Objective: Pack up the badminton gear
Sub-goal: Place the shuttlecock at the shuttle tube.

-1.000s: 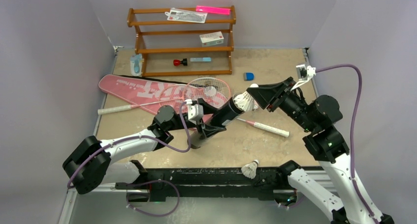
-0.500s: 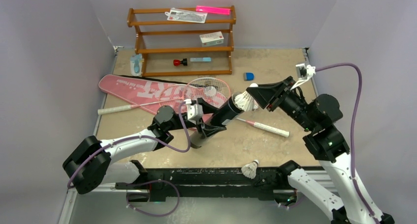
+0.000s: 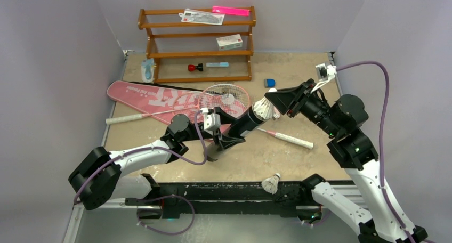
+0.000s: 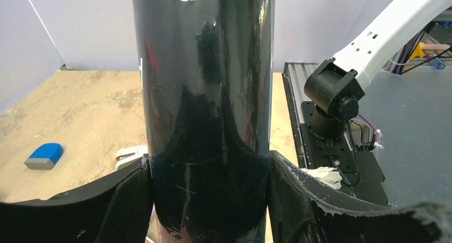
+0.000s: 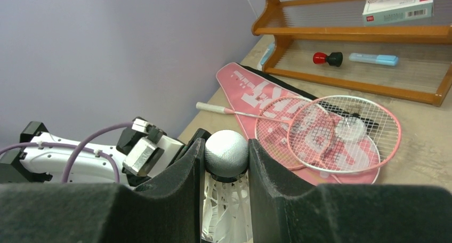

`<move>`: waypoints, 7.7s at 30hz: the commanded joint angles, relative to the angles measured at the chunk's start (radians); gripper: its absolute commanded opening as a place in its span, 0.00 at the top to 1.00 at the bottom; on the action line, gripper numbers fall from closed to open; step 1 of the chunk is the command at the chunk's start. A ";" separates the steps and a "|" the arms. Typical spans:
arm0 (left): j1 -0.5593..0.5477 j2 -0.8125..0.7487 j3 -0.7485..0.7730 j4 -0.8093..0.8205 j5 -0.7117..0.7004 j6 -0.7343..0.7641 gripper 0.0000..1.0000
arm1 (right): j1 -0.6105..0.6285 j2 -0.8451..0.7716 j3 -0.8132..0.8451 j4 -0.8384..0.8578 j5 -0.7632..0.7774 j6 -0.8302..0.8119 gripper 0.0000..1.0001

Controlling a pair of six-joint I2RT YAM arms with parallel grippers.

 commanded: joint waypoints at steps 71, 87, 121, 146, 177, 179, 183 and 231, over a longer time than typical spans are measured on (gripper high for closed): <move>-0.004 0.073 0.157 -0.230 0.028 0.033 0.52 | 0.002 0.108 0.116 -0.058 -0.103 -0.094 1.00; 0.005 0.065 0.089 0.007 0.085 -0.098 0.52 | 0.002 0.012 -0.008 0.087 -0.088 -0.080 1.00; 0.022 0.085 0.098 0.033 0.121 -0.138 0.52 | 0.002 -0.022 -0.105 0.211 -0.057 -0.042 1.00; 0.022 0.103 0.157 -0.171 0.060 -0.051 0.51 | 0.002 0.125 0.107 -0.054 -0.081 -0.086 1.00; 0.022 0.101 0.147 -0.126 0.083 -0.087 0.50 | 0.002 0.078 0.062 -0.005 -0.057 -0.083 0.71; 0.025 0.099 0.145 -0.121 0.081 -0.093 0.50 | 0.002 0.069 0.067 -0.013 -0.045 -0.082 0.57; 0.025 0.097 0.144 -0.117 0.082 -0.094 0.50 | 0.002 0.048 0.071 -0.030 -0.028 -0.085 0.28; 0.035 0.109 0.108 0.046 0.176 -0.159 0.50 | 0.002 -0.038 0.102 -0.318 0.132 -0.254 1.00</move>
